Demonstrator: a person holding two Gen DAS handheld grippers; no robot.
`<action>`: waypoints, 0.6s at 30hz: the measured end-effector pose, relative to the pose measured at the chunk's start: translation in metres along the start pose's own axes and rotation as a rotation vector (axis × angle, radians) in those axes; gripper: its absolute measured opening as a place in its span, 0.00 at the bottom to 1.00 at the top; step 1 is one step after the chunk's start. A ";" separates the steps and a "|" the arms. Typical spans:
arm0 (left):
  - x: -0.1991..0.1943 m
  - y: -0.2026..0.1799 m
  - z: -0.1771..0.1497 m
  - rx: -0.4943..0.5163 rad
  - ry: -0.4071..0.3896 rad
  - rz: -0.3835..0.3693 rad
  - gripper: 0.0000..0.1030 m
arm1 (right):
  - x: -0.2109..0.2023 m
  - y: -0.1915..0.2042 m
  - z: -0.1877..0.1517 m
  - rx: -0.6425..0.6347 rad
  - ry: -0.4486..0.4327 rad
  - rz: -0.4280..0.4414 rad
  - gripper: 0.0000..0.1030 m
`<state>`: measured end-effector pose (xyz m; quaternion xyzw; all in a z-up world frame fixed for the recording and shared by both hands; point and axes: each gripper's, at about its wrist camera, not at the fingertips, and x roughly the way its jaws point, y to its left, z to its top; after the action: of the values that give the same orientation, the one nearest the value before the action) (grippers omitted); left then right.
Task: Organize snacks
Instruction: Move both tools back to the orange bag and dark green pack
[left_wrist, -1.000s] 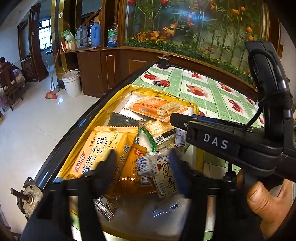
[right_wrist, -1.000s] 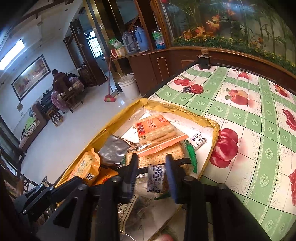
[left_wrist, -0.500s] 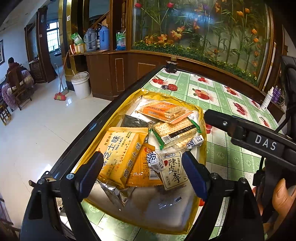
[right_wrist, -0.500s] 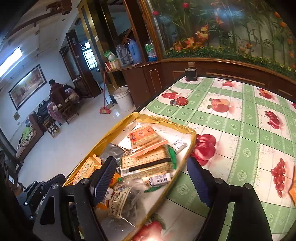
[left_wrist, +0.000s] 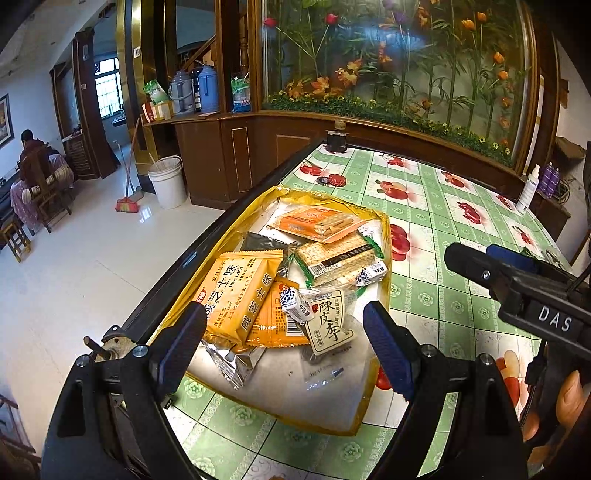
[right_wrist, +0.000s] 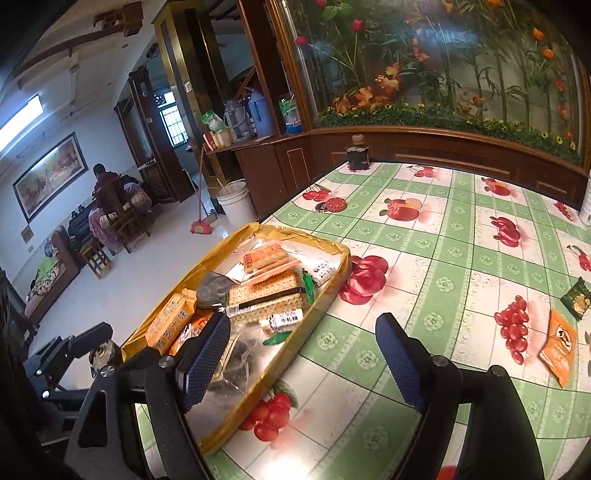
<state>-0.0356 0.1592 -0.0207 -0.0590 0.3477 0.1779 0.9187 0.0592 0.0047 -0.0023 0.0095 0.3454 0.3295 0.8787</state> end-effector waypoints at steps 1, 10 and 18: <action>-0.002 -0.002 0.000 0.003 -0.002 0.007 0.85 | -0.003 -0.002 -0.002 -0.003 0.000 -0.002 0.81; -0.025 -0.015 -0.004 0.014 -0.047 0.016 0.85 | -0.029 -0.011 -0.013 -0.029 -0.028 -0.008 0.81; -0.046 -0.022 -0.010 0.047 -0.104 0.048 0.85 | -0.050 -0.011 -0.017 -0.071 -0.069 -0.010 0.82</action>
<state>-0.0657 0.1229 0.0018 -0.0196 0.3050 0.1942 0.9321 0.0273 -0.0369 0.0121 -0.0122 0.3031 0.3368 0.8914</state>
